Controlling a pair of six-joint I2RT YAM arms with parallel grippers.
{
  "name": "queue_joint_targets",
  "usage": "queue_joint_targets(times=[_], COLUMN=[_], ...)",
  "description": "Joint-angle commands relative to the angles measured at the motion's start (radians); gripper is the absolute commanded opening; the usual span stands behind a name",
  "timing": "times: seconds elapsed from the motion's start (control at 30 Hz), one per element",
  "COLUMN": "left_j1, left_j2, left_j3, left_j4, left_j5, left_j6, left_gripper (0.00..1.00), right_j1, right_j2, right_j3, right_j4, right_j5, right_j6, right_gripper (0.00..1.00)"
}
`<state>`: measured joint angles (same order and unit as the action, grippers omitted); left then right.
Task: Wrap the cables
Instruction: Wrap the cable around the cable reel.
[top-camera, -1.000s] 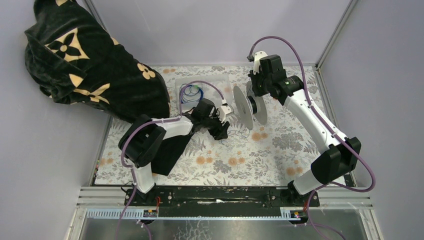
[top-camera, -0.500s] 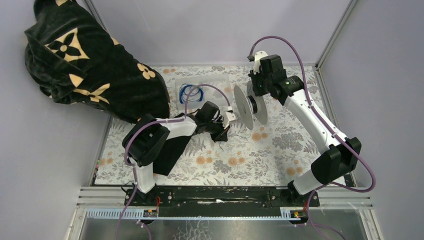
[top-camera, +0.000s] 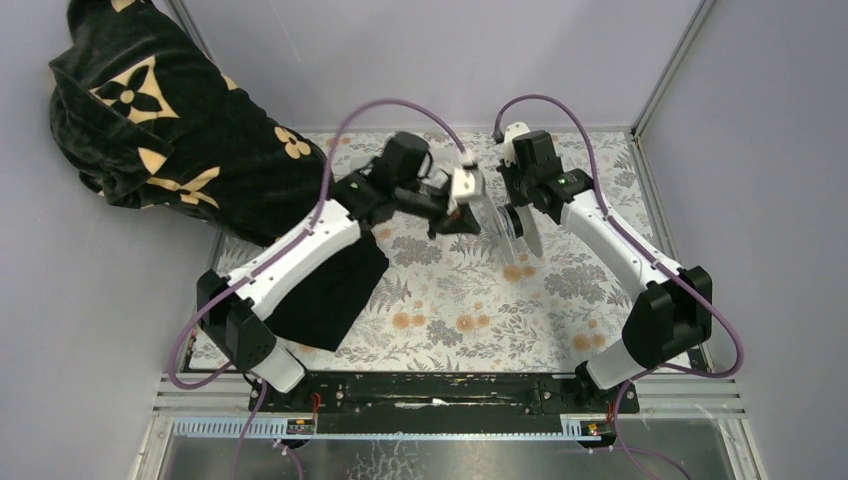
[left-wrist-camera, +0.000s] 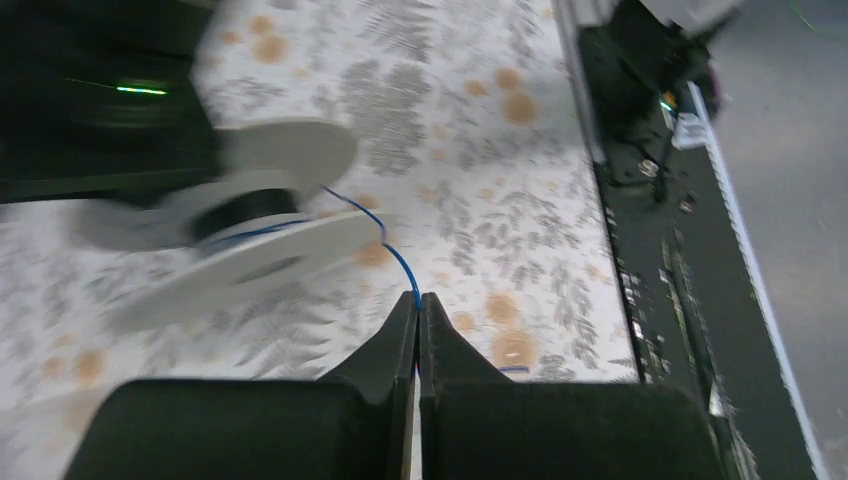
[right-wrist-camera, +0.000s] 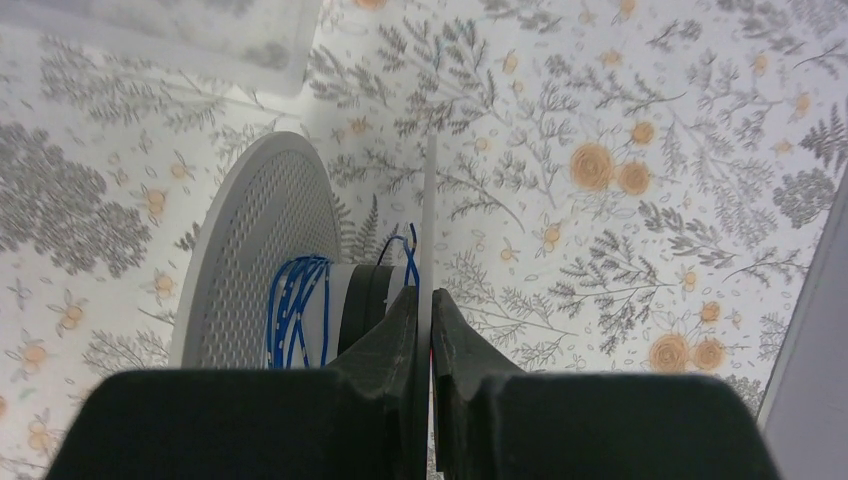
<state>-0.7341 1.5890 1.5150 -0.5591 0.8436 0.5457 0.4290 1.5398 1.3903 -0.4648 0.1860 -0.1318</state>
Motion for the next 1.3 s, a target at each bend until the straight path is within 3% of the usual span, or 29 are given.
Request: queue_joint_targets(times=[0.0, 0.13, 0.3, 0.5, 0.7, 0.87, 1.03, 1.27], left_j1=[0.135, 0.250, 0.374, 0.392, 0.392, 0.391, 0.383, 0.381], left_j2=[0.008, 0.037, 0.103, 0.204, 0.213, 0.188, 0.166, 0.152], left_j3=[0.077, 0.096, 0.094, 0.114, -0.027, -0.149, -0.247, -0.394], left_j4=[0.083, 0.219, 0.336, 0.310, 0.402, 0.533, 0.672, 1.056], left_j5=[0.016, -0.062, -0.155, -0.247, -0.240, -0.139, 0.009, 0.162], left_j6=[-0.240, -0.447, -0.587, -0.516, -0.491, -0.500, -0.586, -0.909], left_gripper=[0.00, 0.00, 0.00, 0.00, 0.00, 0.00, 0.00, 0.00], right_j1=[-0.002, -0.002, -0.002, -0.002, -0.007, -0.015, -0.023, -0.056], right_j2=[-0.091, -0.138, -0.187, -0.194, -0.165, -0.115, -0.092, -0.086], right_j3=[-0.059, -0.109, -0.130, -0.069, 0.081, 0.190, 0.231, 0.218], right_j4=[0.112, 0.108, 0.062, 0.000, -0.058, -0.090, -0.051, 0.028], right_j5=[-0.038, -0.121, -0.328, -0.482, -0.536, -0.594, -0.540, -0.550], right_j6=[-0.052, -0.076, -0.108, -0.076, -0.009, 0.066, 0.163, 0.278], right_gripper=[0.00, 0.00, 0.00, 0.00, 0.00, 0.00, 0.00, 0.00])
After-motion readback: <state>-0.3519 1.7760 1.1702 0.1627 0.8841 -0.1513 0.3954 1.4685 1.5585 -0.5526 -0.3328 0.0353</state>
